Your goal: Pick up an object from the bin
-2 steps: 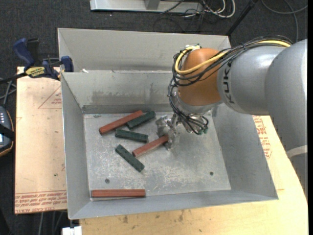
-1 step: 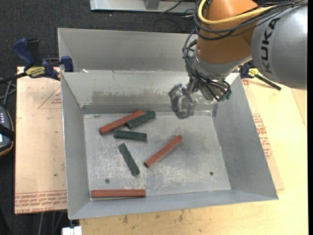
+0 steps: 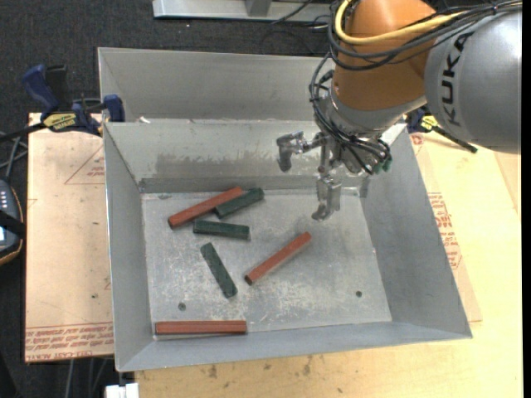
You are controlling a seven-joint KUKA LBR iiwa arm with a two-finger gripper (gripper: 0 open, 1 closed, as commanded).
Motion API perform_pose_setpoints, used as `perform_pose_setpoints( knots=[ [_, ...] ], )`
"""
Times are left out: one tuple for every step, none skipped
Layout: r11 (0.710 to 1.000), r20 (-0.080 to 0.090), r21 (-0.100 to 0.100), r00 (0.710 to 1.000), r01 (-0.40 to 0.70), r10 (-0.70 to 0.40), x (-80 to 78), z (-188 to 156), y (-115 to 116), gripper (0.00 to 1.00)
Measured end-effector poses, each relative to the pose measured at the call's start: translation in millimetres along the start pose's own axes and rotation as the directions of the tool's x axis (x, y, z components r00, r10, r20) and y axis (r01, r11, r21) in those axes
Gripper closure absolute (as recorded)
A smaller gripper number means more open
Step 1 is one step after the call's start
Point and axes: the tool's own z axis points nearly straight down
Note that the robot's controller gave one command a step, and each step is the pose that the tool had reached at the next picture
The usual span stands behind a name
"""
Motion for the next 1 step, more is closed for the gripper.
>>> perform_pose_setpoints(
  knots=[
    [1.000,0.000,0.000,1.000,0.000,0.000,0.0,0.0,0.0,0.00]
  ],
)
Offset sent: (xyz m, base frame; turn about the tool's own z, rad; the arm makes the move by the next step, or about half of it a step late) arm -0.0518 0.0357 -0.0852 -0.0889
